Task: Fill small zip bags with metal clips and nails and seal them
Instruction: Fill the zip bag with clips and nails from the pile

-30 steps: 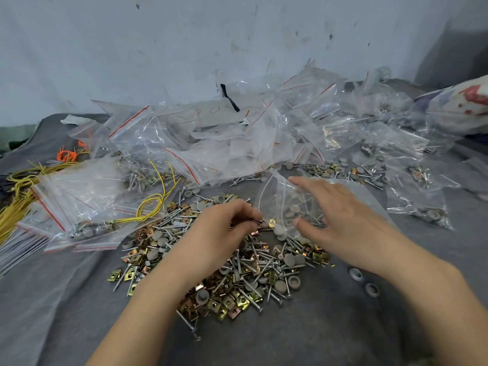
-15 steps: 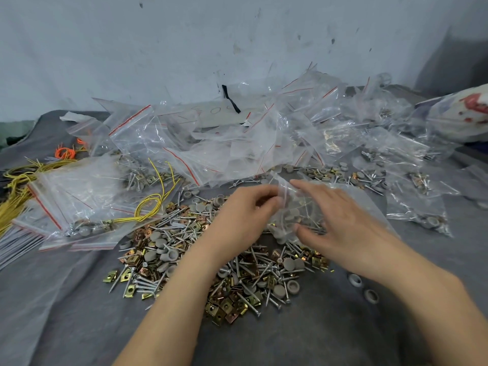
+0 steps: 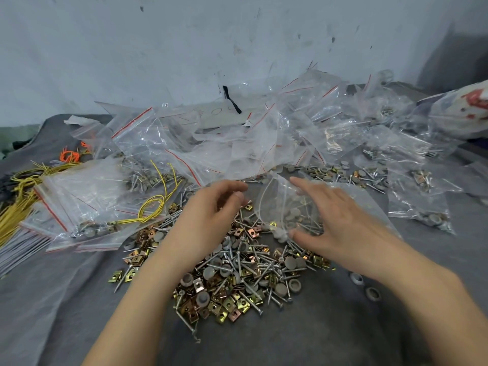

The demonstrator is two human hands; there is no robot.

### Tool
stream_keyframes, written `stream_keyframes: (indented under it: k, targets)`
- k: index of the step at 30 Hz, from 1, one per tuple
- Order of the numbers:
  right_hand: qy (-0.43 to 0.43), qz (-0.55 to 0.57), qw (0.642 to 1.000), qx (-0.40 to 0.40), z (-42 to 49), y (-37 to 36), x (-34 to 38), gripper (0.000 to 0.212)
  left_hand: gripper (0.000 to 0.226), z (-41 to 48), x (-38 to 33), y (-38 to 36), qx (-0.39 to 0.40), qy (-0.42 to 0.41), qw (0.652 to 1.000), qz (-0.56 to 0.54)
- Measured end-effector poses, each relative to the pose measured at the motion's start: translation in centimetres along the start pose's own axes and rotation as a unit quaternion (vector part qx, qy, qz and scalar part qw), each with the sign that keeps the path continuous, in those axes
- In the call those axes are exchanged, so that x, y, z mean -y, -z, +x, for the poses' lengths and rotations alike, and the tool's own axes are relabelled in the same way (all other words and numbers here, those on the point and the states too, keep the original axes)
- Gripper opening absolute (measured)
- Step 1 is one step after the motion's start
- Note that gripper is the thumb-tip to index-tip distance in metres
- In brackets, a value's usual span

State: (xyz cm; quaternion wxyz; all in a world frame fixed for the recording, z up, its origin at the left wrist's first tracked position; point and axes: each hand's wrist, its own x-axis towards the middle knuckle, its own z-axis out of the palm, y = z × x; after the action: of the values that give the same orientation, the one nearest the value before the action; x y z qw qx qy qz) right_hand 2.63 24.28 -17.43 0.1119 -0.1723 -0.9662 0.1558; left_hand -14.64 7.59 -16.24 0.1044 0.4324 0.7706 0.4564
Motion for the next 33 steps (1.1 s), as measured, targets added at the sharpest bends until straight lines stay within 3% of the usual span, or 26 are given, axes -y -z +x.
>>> stream_keyframes:
  k: [7, 15, 29, 33]
  targets:
    - [-0.006, -0.026, 1.0, 0.006, 0.0, -0.1, 0.4, 0.092, 0.023, -3.3, 0.7, 0.8, 0.116, -0.087, 0.969, 0.201]
    - [-0.004, -0.032, 0.999, -0.005, 0.6, -0.6, 0.5, 0.095, 0.027, -4.3, 0.1, -0.7, 0.122, -0.157, 0.939, 0.282]
    - [-0.001, -0.036, 0.999, -0.007, 0.4, -0.6, -0.1, 0.096, 0.03, -2.3, -0.6, -3.3, 0.158, -0.073, 0.903, 0.393]
    - [-0.004, -0.036, 0.999, -0.007, 0.1, -0.3, -0.2, 0.095, 0.03, -2.4, -0.9, -3.6, 0.158, -0.081, 0.914, 0.366]
